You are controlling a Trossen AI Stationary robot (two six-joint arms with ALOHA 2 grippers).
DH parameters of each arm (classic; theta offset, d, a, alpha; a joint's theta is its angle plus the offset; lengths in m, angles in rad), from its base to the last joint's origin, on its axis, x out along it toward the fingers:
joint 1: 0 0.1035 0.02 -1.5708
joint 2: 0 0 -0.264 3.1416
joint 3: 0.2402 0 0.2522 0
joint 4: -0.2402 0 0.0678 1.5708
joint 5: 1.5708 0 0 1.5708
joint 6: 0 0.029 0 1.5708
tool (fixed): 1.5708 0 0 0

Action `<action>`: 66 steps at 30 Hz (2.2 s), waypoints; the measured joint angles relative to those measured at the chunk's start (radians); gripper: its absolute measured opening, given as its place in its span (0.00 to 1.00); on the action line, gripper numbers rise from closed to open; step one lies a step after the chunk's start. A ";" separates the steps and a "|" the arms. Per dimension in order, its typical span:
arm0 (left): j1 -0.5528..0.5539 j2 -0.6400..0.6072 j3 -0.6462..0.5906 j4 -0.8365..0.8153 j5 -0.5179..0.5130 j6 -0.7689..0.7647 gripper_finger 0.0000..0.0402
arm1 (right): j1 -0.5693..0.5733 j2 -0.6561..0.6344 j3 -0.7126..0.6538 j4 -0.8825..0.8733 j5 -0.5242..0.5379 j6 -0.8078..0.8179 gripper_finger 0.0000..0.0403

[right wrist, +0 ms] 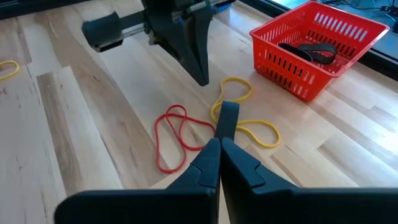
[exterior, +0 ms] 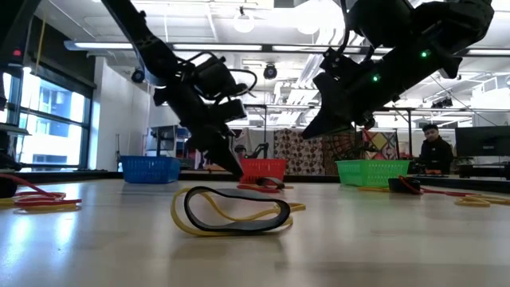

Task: Sort rubber bands into baskets
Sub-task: Put the yellow rubber band into the green bin

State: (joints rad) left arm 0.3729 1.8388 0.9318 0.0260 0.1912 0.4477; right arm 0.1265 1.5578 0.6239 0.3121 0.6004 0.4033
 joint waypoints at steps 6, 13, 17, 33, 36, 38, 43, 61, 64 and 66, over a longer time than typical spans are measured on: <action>0.000 0.008 0.000 -0.003 -0.029 0.000 0.07 | 0.000 0.000 0.000 0.000 -0.002 0.000 0.00; -0.001 0.008 0.000 0.032 -0.052 0.000 0.25 | 0.000 0.000 0.000 0.000 -0.002 0.000 0.00; 0.000 0.016 0.000 0.036 -0.052 0.000 0.29 | 0.000 0.000 0.000 0.000 -0.002 0.000 0.00; 0.021 0.094 0.001 0.116 -0.040 0.012 0.29 | 0.000 0.001 0.001 0.000 -0.002 0.003 0.00; 0.023 0.095 0.001 0.116 -0.037 0.032 0.29 | 0.000 0.001 0.001 0.000 -0.002 0.000 0.00; 0.023 0.095 0.001 0.118 -0.037 0.050 0.29 | 0.000 0.001 0.001 0.000 -0.002 0.000 0.00; 0.019 0.098 0.001 0.127 -0.040 0.115 0.29 | 0.000 0.001 0.001 0.000 -0.002 0.000 0.00; 0.021 0.100 0.002 0.079 0.010 0.156 0.18 | 0.000 0.001 0.001 0.000 -0.002 0.000 0.00; 0.017 0.100 0.001 0.073 0.011 0.159 0.10 | 0.000 0.001 0.001 0.000 -0.002 0.000 0.00; 0.013 0.100 0.001 0.063 0.012 0.161 0.05 | 0.000 0.001 0.001 0.000 -0.002 0.000 0.00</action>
State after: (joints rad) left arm 0.3855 1.9390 0.9329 0.0888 0.2029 0.6085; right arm 0.1265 1.5585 0.6247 0.3123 0.5987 0.4034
